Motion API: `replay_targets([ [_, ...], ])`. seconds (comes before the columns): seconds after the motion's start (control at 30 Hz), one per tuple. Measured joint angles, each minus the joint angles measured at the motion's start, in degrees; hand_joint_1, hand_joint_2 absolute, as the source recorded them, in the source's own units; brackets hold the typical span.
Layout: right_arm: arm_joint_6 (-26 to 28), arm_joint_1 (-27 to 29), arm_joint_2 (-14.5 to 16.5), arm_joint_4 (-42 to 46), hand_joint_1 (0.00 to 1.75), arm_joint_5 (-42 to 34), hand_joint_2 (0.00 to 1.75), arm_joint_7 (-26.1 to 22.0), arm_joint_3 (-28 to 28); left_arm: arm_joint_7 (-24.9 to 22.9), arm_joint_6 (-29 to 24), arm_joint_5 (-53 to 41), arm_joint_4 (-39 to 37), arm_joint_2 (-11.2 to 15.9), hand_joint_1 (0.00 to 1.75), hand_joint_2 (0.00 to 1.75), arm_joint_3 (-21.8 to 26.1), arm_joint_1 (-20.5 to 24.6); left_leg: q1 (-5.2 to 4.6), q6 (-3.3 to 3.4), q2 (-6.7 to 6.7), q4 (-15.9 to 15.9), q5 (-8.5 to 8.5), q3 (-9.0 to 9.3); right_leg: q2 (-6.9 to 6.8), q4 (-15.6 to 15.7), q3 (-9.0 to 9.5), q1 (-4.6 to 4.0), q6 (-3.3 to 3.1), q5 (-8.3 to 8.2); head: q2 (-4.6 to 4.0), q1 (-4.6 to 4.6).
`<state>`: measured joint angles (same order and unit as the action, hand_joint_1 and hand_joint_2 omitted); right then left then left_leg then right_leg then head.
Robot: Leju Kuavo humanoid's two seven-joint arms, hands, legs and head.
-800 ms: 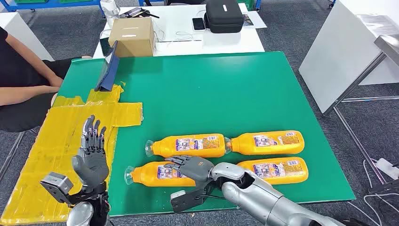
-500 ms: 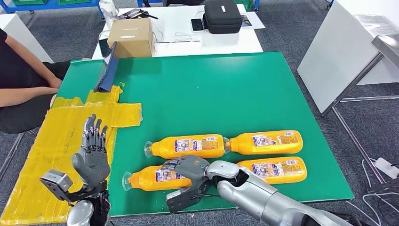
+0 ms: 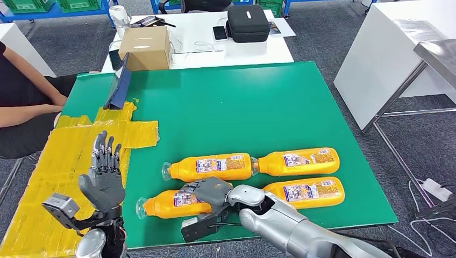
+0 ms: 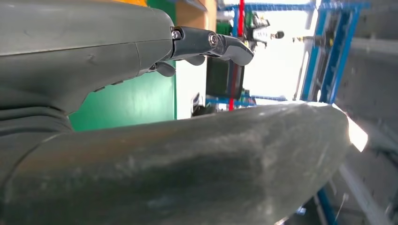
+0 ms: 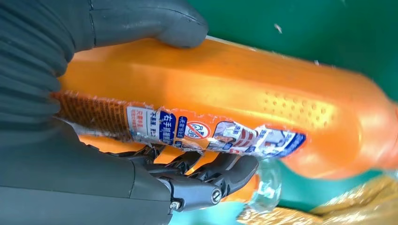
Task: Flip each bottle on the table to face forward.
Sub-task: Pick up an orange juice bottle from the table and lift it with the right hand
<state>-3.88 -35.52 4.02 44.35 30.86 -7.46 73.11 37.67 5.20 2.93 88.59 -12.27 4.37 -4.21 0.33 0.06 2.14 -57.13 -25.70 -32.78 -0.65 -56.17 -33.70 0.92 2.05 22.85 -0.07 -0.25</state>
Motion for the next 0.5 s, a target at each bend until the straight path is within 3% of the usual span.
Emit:
replay_targets([
  [0.23, 4.6, 1.5, 5.8, -3.1, 1.75, -6.3, 1.75, -2.3, -5.1, 0.9, 1.6, 5.1, 1.5, 1.0, 0.00, 0.00, 5.5, -2.1, 0.21, -0.08, -0.01, 0.0, 0.05, -0.17, 0.06, 0.0, -0.11, -0.16, -0.04, 0.00, 0.00, 0.03],
  [0.37, 6.6, 4.7, 10.0, -0.4, 1.75, -14.5, 1.75, -7.1, -13.0, 1.3, 5.9, 8.3, 1.8, 1.8, 0.00, 0.00, 13.2, -2.5, 0.27, -0.15, -0.20, 0.0, 0.24, -0.59, -0.10, -0.1, -0.60, -0.26, -0.07, -0.02, 0.00, -0.03],
  [0.5, 7.3, 8.7, 10.8, 6.6, 1.75, -16.5, 1.75, -9.6, -20.0, 0.6, 9.2, 6.1, 2.2, 1.5, 0.00, 0.00, 18.3, -2.7, 0.29, -0.12, -0.76, -0.1, 0.35, -0.64, -0.71, -0.1, -0.73, -0.29, -0.12, 0.08, 0.00, -0.01],
])
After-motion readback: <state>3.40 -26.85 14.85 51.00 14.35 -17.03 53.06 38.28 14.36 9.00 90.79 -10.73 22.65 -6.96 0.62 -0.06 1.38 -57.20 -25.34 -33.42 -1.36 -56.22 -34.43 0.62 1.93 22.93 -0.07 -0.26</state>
